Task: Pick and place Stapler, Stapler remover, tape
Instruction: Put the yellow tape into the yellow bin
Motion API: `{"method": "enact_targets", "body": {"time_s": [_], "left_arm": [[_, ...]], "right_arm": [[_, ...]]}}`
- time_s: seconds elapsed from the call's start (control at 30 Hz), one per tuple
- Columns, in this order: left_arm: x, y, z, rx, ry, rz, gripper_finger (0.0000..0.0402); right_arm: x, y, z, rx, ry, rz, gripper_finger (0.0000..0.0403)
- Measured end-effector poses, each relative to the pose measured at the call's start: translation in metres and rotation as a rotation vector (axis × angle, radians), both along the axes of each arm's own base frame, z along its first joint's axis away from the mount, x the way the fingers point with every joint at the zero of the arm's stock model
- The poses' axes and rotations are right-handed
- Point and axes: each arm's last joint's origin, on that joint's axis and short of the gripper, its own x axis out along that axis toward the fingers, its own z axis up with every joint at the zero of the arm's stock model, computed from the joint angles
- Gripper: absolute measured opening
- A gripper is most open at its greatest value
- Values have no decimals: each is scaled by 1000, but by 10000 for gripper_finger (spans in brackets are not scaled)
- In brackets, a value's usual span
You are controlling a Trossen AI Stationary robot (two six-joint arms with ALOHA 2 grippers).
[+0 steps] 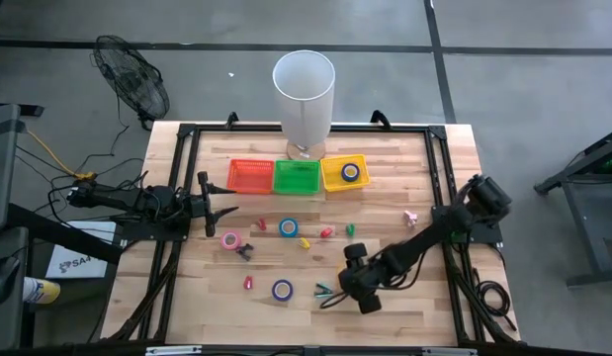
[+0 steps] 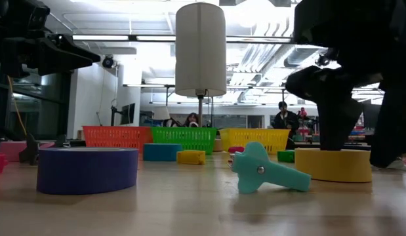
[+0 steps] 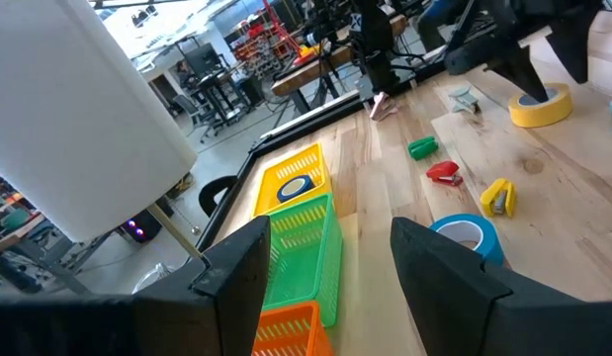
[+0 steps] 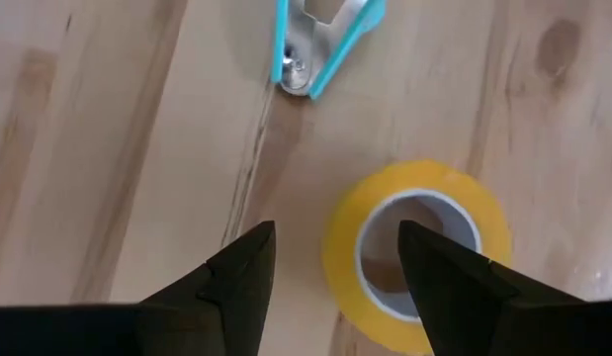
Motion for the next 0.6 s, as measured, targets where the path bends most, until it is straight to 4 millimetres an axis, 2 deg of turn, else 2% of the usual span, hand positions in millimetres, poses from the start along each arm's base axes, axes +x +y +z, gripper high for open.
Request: {"method": "enact_targets", "body": {"time_s": [0.17,0.3,0.6], "left_arm": [[0,0,0,0,0,0,207],[0,0,0,0,0,0,207],[0,0,0,0,0,0,207]], "right_arm": [[2,2,-8,-12,38,22,204],[0,1,-9,-23,55,24,188],[-2,0,-9,-47,73,54,90]]}}
